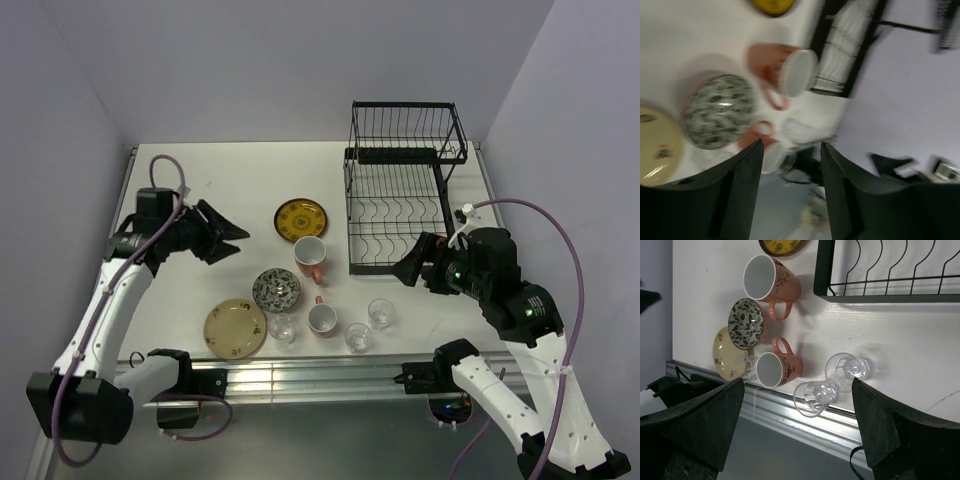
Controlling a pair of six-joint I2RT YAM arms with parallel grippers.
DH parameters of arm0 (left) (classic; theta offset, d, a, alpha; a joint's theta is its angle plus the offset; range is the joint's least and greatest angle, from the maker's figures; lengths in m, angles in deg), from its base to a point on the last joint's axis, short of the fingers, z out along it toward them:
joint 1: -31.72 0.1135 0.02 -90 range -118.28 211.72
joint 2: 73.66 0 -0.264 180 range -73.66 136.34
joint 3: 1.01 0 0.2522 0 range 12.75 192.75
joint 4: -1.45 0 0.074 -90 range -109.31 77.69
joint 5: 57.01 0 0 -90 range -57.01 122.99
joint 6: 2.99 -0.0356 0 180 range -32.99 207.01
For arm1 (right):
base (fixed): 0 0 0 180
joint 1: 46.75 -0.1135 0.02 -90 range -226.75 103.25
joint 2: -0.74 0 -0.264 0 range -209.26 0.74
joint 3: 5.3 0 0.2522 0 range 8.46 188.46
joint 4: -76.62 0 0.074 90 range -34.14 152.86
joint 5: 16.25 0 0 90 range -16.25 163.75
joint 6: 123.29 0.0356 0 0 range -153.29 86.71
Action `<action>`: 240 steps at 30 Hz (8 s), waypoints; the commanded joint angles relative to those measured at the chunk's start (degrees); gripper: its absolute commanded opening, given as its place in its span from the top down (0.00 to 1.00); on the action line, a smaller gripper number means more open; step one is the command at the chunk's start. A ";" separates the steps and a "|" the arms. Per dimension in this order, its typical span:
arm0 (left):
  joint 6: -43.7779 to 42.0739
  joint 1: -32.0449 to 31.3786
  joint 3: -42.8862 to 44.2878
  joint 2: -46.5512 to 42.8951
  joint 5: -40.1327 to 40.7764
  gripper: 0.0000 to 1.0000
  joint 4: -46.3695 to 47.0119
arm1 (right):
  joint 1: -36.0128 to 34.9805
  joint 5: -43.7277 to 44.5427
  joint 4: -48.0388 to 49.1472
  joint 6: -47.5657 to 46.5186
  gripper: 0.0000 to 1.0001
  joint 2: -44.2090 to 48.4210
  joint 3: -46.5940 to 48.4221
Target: Load the mixed dishes into the dish rack
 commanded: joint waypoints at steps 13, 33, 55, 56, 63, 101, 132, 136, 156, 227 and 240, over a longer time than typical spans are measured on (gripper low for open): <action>-7.35 -22.29 2.44 11.42 40.23 0.40 -14.83 | 0.29 1.68 -0.75 -2.31 0.05 0.10 4.19; -9.73 -24.40 -0.45 25.49 36.02 0.52 -3.58 | 0.29 2.56 -2.07 -3.10 0.05 0.98 3.84; -10.08 -26.78 -2.66 27.60 34.08 1.00 -3.22 | 0.29 1.07 -1.72 -1.16 0.05 0.02 3.48; -10.08 -26.78 -1.52 27.42 34.08 1.00 -3.84 | 0.29 0.89 -1.81 -1.16 0.06 -0.34 3.75; -9.55 -26.60 7.62 23.12 42.07 1.00 -13.41 | 0.29 0.19 -2.25 -1.95 0.08 -3.06 4.98; 14.27 -34.42 10.62 5.89 11.23 1.00 18.04 | -5.86 -32.95 44.23 21.16 0.12 -16.16 0.67; 25.96 -35.30 4.64 7.38 7.19 1.00 31.58 | -7.53 -23.46 46.26 11.75 0.22 -12.55 1.46; 25.26 -36.01 5.95 8.96 8.24 1.00 31.40 | -7.71 -23.89 48.20 13.42 0.21 -12.56 0.94; 25.78 -37.15 6.40 12.83 7.28 0.60 35.71 | -8.32 -24.25 50.49 16.15 1.00 -11.94 -0.73; 4.86 -36.62 12.38 8.35 17.74 1.00 19.27 | -8.32 -29.08 53.38 33.20 0.21 -13.35 -4.16; 5.75 -36.53 12.11 8.97 15.45 0.47 19.54 | -8.15 -26.97 51.81 29.25 1.00 -13.00 -3.02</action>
